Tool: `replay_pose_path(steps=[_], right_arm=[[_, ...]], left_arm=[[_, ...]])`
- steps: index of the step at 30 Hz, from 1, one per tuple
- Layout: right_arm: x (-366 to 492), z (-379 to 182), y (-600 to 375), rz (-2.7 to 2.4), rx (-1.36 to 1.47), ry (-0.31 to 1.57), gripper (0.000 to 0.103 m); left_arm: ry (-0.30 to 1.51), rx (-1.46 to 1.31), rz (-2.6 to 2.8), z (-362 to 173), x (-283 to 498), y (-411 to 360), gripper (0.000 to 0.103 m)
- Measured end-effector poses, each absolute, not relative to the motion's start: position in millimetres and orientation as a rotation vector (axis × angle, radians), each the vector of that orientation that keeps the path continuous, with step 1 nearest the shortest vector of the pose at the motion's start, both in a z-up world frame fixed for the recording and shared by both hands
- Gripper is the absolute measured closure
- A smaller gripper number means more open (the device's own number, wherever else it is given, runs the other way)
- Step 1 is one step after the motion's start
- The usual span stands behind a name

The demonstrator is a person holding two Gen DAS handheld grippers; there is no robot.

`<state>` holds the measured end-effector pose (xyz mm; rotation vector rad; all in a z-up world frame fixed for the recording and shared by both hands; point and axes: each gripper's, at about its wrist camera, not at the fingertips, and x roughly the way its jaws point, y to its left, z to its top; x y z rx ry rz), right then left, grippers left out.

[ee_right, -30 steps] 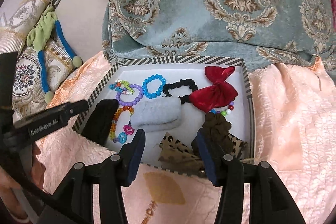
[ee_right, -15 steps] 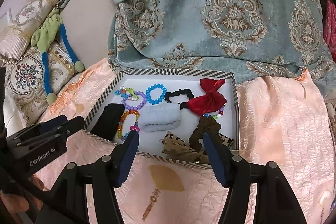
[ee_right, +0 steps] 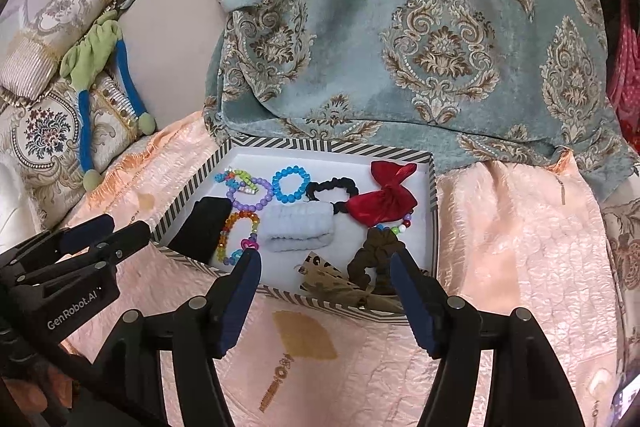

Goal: Organize jewelry

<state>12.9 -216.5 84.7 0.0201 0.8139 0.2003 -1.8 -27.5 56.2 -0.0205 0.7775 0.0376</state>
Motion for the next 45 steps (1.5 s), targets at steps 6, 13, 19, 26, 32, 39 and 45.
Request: replay_pose_path(steps=[6, 13, 19, 26, 32, 39, 45], right_arm=[[11, 89, -217, 0.2, 0.018, 0.803, 0.038], [8, 94, -219, 0.194, 0.016, 0.778, 0.028], [7, 94, -219, 0.194, 0.016, 0.782, 0.028], [7, 90, -219, 0.198, 0.012, 0.791, 0.027], [7, 91, -222, 0.198, 0.019, 0.792, 0.027], [9, 91, -223, 0.201, 0.023, 0.793, 0.027], [8, 89, -221, 0.203, 0.02, 0.799, 0.027]], left_arm=[[0.763, -0.011, 0.049, 60, -5, -29, 0.055], [0.74, 0.0, 0.065, 61, -10, -29, 0.055], [0.74, -0.005, 0.064, 61, -11, -28, 0.055], [0.74, 0.002, 0.065, 60, -11, -29, 0.055], [0.732, 0.018, 0.067, 60, -14, -33, 0.055], [0.732, 0.018, 0.065, 61, -13, -33, 0.055], [0.737, 0.013, 0.064, 61, -14, -33, 0.055]])
